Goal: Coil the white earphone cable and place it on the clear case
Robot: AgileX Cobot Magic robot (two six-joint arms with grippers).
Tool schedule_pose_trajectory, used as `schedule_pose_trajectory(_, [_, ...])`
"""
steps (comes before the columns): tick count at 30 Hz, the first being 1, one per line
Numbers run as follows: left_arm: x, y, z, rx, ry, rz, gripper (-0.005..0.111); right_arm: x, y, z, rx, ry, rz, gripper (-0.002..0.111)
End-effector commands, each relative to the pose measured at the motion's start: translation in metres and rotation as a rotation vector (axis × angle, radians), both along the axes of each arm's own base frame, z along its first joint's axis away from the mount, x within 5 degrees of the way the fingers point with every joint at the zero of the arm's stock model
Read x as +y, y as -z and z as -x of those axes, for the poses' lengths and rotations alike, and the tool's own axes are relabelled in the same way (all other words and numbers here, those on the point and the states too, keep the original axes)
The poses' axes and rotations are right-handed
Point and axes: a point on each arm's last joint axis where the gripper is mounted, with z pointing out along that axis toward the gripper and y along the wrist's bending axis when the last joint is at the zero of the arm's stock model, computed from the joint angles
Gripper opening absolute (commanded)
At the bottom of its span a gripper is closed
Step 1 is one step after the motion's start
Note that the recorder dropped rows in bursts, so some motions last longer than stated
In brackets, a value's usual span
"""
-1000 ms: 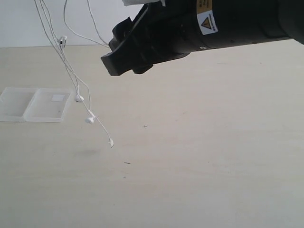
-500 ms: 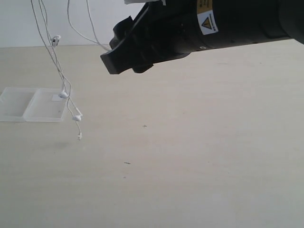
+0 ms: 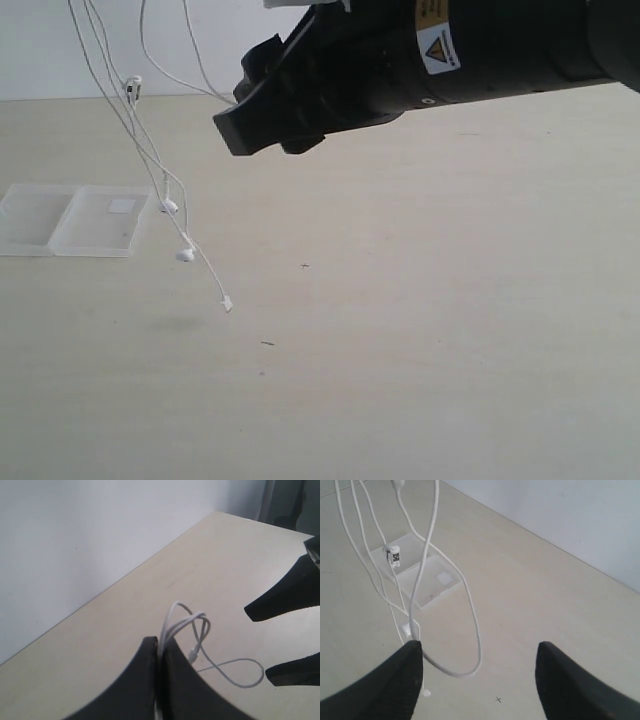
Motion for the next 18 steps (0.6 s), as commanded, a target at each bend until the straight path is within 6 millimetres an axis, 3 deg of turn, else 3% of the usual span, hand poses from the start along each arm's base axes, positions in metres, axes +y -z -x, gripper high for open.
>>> schedule_pose_trajectory(1, [0.0006,-0.0044,0.0000,-0.013,-0.010,0.016,0.000,-0.0017,-0.0012,0.0000,-0.008,0.003,0.001,0.062])
schedule_pose_trajectory(18, [0.0006,-0.0044,0.0000,-0.010,-0.011,0.019,0.000,-0.0022,-0.0008,-0.0001,-0.006,0.007,0.006,0.062])
